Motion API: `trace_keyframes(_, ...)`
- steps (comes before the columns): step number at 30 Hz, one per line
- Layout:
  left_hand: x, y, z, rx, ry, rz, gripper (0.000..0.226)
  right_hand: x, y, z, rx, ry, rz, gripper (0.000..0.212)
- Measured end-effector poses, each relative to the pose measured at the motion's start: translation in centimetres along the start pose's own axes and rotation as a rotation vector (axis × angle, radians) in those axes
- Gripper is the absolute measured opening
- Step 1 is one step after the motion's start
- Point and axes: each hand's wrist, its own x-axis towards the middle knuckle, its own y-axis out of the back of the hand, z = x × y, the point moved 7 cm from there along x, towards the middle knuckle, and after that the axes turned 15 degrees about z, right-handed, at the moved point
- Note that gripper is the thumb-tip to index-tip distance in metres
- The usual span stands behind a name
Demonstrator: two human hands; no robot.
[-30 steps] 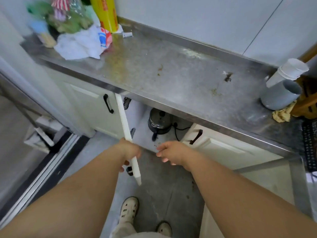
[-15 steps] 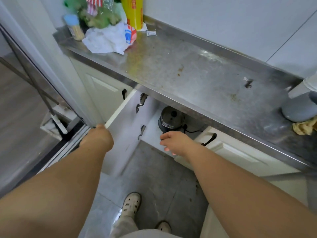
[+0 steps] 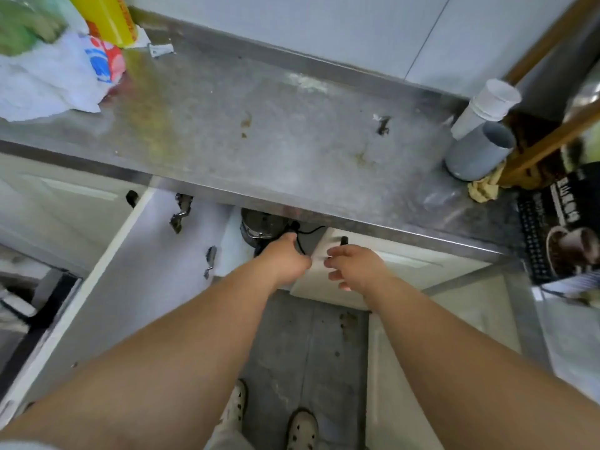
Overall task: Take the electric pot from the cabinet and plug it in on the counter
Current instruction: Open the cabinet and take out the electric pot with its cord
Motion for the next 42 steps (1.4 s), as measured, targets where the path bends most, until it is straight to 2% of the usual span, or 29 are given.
trace_keyframes(5,2.8,-3.8,3.4,-0.011,0.003,-0.055,0.083,0.8,3.3,2.8,0.255,-0.139,0.147,0.028)
trace_keyframes(8,3.6,-5.2,3.5,-0.050,0.021,-0.073,0.085,0.5,4.1,4.0,0.315,-0.174,0.176,0.030)
trace_keyframes(11,4.1,-5.2,2.8,0.054,-0.052,-0.099,0.094,-0.2,4.3,4.9,0.330,-0.194,0.205,0.031)
trace_keyframes(13,4.3,-4.8,2.5,0.176,-0.120,-0.123,0.085,-0.7,4.4,5.4,0.345,-0.214,0.234,0.031)
trace_keyframes(15,3.9,-4.4,2.6,0.303,-0.194,-0.158,0.063,-1.6,4.5,5.8,0.352,-0.240,0.265,0.030)
trace_keyframes(17,2.7,-4.2,3.0,0.436,-0.270,-0.213,0.045,-2.1,4.3,6.1,0.332,-0.258,0.289,0.031)
trace_keyframes(19,0.7,-4.6,2.9,0.535,-0.329,-0.274,0.039,-3.1,4.3,6.1,0.279,-0.248,0.298,0.033)
trace_keyframes(25,-4.4,-7.5,0.6,0.589,-0.278,-0.384,0.041,-6.3,4.6,8.1,0.118,-0.218,0.293,0.040)
trace_keyframes(29,-8.1,-9.3,0.7,0.648,-0.307,-0.400,0.038,-8.7,5.2,10.8,-0.008,-0.192,0.268,0.053)
trace_keyframes(34,-13.3,-12.5,1.4,0.584,-0.347,-0.457,0.030,-11.4,6.9,12.6,-0.064,-0.081,0.335,0.051)
trace_keyframes(38,-16.6,-15.7,1.9,0.557,-0.379,-0.528,0.027,-12.8,8.0,14.1,-0.219,-0.051,0.296,0.032)
trace_keyframes(42,-20.0,-19.2,1.5,0.438,-0.236,-0.596,0.028,-13.9,10.0,16.9,-0.234,-0.091,0.340,0.034)
